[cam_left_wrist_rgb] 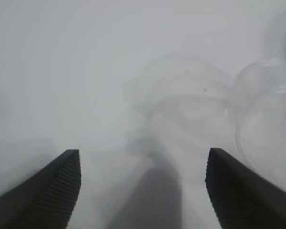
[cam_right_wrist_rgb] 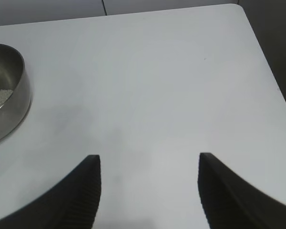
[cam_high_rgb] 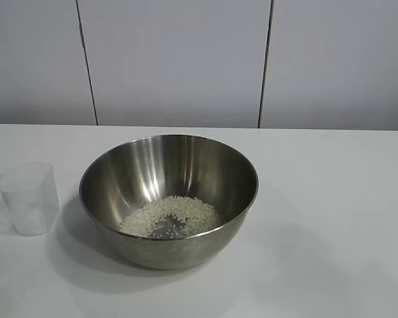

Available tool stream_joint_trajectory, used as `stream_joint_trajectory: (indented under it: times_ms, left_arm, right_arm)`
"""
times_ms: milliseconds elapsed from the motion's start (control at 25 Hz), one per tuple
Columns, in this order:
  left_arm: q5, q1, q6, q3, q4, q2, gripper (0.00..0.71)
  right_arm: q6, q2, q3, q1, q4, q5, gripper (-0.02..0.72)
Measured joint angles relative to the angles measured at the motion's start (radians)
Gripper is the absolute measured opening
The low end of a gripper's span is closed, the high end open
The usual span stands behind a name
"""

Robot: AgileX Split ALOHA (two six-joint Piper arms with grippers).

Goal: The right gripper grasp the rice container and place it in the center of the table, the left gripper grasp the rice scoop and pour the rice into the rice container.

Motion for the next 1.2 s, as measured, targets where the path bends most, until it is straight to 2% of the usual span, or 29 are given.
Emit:
stream_joint_trajectory:
  times_ms: [80,240,480,600,680,800,960,1120,1200]
  left_arm:
    - [0.000,0.010,0.000,-0.002,-0.021,0.000,0.531]
    - [0.001,0.068,-0.034,-0.027,-0.028,-0.016,0.531]
    - [0.014,0.212,-0.106,-0.066,0.008,-0.165,0.531]
    - [0.171,0.288,-0.208,-0.098,0.090,-0.306,0.531]
    - [0.282,0.309,-0.291,-0.124,0.155,-0.398,0.531]
    - [0.426,0.310,-0.407,-0.156,0.256,-0.561,0.531]
    - [0.641,0.264,-0.523,-0.188,0.350,-0.833,0.531]
    - [0.926,0.162,-0.539,-0.230,0.364,-1.123,0.531]
    - [1.060,0.094,-0.539,-0.246,0.364,-1.259,0.531]
  right_arm:
    - [0.000,0.000,0.000,0.000,0.000,0.000,0.408]
    - [0.000,0.000,0.000,0.000,0.000,0.000,0.408]
    - [0.000,0.000,0.000,0.000,0.000,0.000,0.408]
    - [0.000,0.000,0.000,0.000,0.000,0.000,0.408]
    - [0.000,0.000,0.000,0.000,0.000,0.000,0.408]
    - [0.000,0.000,0.000,0.000,0.000,0.000,0.408]
    - [0.000,0.000,0.000,0.000,0.000,0.000,0.408]
    - [0.000,0.000,0.000,0.000,0.000,0.000,0.408]
    - [0.000,0.000,0.000,0.000,0.000,0.000,0.408]
